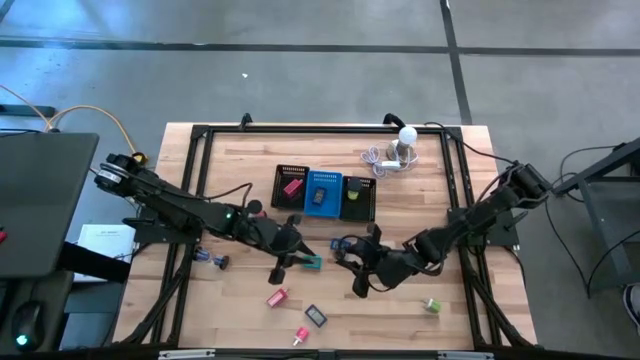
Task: Pick & Place Office items
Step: Put the white charger adapter into the left black bin
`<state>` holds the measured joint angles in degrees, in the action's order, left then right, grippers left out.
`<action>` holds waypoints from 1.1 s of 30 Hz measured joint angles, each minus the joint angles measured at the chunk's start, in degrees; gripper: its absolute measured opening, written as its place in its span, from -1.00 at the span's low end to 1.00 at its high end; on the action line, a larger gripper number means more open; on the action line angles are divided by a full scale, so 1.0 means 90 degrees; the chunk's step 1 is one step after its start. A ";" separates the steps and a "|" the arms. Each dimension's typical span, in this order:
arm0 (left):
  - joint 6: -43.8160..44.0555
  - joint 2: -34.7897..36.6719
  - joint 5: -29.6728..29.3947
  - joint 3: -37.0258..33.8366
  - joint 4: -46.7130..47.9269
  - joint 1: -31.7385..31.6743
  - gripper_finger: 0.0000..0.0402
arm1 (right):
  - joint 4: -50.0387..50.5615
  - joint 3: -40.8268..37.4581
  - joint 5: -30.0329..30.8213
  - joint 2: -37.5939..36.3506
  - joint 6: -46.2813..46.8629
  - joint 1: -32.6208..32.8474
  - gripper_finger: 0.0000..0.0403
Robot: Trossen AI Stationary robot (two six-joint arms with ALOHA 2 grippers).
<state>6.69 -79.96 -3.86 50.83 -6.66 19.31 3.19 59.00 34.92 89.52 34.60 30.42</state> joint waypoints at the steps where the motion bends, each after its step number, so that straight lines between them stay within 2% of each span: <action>1: -0.0161 0.0000 -0.0130 0.0000 -0.0024 0.0028 -0.57 | -0.0053 0.0000 -0.0053 0.0000 -0.0133 -0.0026 -0.41; 8: -0.1574 0.0000 -0.1325 0.0000 -0.0036 0.0355 -0.44 | -0.0250 0.0000 -0.0154 0.0000 -0.0492 -0.0066 -0.41; 17: -0.5066 -0.0187 -0.3367 -0.0007 -0.0678 0.1302 -0.28 | -0.1214 0.0000 -0.1055 0.0000 -0.0494 -0.0236 -0.41; 21: -0.6187 -0.0470 -0.4027 -0.0005 -0.1751 0.1515 -0.28 | -0.1537 0.0000 -0.1506 -0.0002 -0.0494 -0.0418 -0.41; 28: -0.7710 -0.1189 -0.4860 -0.0002 -0.3361 0.1732 -0.28 | -0.1765 0.0000 -0.1744 -0.0002 -0.0494 -0.0613 -0.41; 33: -0.8315 -0.1630 -0.4972 -0.0005 -0.4317 0.1770 -0.28 | -0.1722 -0.0002 -0.1914 -0.0007 -0.0499 -0.0667 -0.41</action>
<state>-68.15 -94.63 -48.61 50.78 -45.51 35.24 -12.31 58.98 17.70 89.45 30.11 24.42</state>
